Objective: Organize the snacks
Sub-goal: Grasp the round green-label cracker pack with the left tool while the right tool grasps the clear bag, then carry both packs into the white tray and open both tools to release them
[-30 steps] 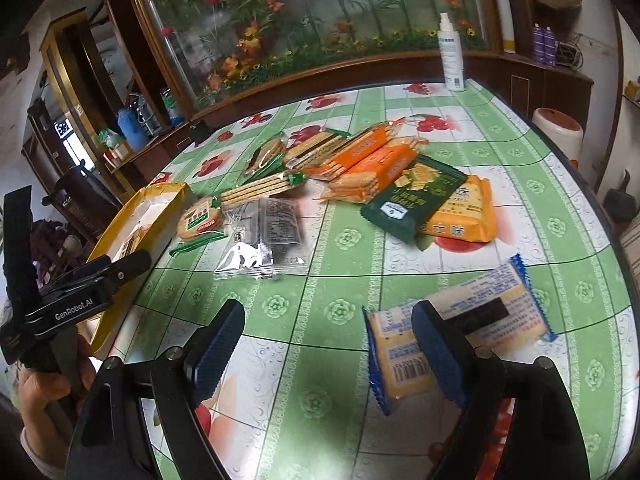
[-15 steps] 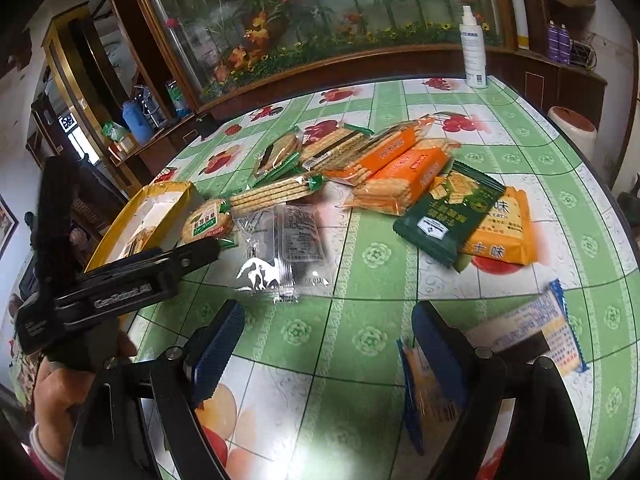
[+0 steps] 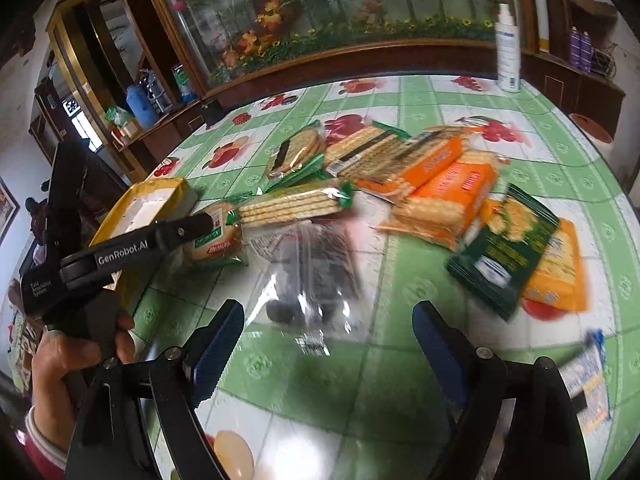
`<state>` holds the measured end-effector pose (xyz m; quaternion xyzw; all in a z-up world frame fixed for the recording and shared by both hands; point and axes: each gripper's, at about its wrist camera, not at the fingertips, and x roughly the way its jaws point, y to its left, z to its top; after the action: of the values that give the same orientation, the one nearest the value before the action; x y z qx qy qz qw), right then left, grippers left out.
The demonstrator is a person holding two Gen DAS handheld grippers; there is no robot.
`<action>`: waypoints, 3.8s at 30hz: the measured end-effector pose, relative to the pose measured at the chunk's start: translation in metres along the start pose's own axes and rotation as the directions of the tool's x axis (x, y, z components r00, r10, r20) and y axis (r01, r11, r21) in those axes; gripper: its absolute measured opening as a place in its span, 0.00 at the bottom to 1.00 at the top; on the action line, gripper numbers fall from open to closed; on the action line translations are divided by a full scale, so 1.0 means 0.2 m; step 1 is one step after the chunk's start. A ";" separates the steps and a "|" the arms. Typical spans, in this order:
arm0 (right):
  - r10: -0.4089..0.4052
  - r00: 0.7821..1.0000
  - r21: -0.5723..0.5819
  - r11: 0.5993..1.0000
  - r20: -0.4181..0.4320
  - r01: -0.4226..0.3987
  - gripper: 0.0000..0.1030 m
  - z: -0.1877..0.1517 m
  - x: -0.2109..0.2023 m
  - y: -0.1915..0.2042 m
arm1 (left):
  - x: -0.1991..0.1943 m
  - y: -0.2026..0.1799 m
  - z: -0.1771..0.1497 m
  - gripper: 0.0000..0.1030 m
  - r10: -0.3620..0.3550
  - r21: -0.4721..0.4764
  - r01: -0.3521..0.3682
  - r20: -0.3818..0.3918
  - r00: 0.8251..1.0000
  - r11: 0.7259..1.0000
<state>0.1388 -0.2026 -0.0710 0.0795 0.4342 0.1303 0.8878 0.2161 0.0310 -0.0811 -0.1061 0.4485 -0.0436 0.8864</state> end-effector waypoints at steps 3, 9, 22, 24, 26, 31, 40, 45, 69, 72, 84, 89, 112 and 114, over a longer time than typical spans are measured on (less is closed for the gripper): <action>0.008 1.000 -0.013 1.000 -0.010 -0.008 0.86 0.04 0.06 0.03 | 0.01 -0.02 0.00 0.98 -0.015 0.013 0.015 -0.005 1.000 1.000; -0.001 0.998 -0.038 0.999 -0.059 -0.001 0.86 0.11 0.21 0.09 | 0.06 -0.12 0.01 0.98 0.007 0.067 -0.005 -0.029 1.000 0.998; -0.084 0.994 -0.095 0.992 -0.066 0.077 0.85 0.12 0.32 0.11 | 0.17 -0.17 -0.01 0.98 0.126 0.137 -0.119 -0.039 0.991 0.983; -0.098 0.993 -0.106 0.990 -0.061 0.091 0.81 0.12 0.32 0.12 | 0.18 -0.17 -0.01 0.98 0.130 0.142 -0.124 -0.032 0.991 0.982; -0.112 0.992 -0.123 0.987 -0.057 0.104 0.79 0.12 0.32 0.13 | 0.18 -0.17 0.00 0.98 0.132 0.146 -0.127 -0.027 0.991 0.981; -0.140 0.989 -0.155 0.979 -0.039 0.132 0.68 0.12 0.33 0.15 | 0.17 -0.17 -0.01 0.88 0.127 0.156 -0.124 -0.012 0.992 0.980; -0.136 0.990 -0.156 0.979 -0.028 0.130 0.56 0.10 0.30 0.15 | 0.09 -0.17 -0.05 0.76 0.133 0.183 -0.138 0.044 0.990 0.973; -0.113 0.994 -0.149 0.983 -0.007 0.111 0.54 0.08 0.21 0.16 | -0.04 -0.17 -0.09 0.75 0.147 0.192 -0.165 0.106 0.984 0.967; 0.086 0.992 -0.163 0.984 0.097 -0.070 0.53 -0.09 -0.19 0.43 | -0.59 0.12 -0.26 0.76 0.222 0.075 -0.250 0.272 0.936 0.965; 0.113 0.988 -0.194 0.977 0.101 -0.092 0.53 -0.08 -0.22 0.52 | -0.64 0.19 -0.27 0.76 0.244 0.051 -0.269 0.283 0.927 0.962; 0.235 0.971 -0.320 0.924 0.049 -0.208 0.53 -0.05 -0.12 0.98 | -0.73 0.54 -0.29 0.76 0.333 -0.066 -0.328 0.276 0.901 0.942; 0.273 0.962 -0.348 0.905 0.028 -0.247 0.53 -0.03 -0.04 1.15 | -0.71 0.69 -0.29 0.76 0.355 -0.116 -0.336 0.235 0.905 0.935; 0.304 0.949 -0.280 0.907 -0.078 -0.314 0.53 0.10 0.44 1.34 | -0.53 0.84 -0.29 0.76 0.350 -0.113 -0.336 0.142 0.926 0.935; 0.302 0.950 -0.281 0.907 -0.084 -0.313 0.53 0.10 0.45 1.36 | -0.52 0.85 -0.29 0.76 0.335 -0.114 -0.321 0.130 0.933 0.940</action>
<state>0.1637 0.0828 -0.0582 0.0129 0.4093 0.3325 0.8496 0.1043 0.2057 -0.0708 -0.0729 0.3949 0.1334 0.9061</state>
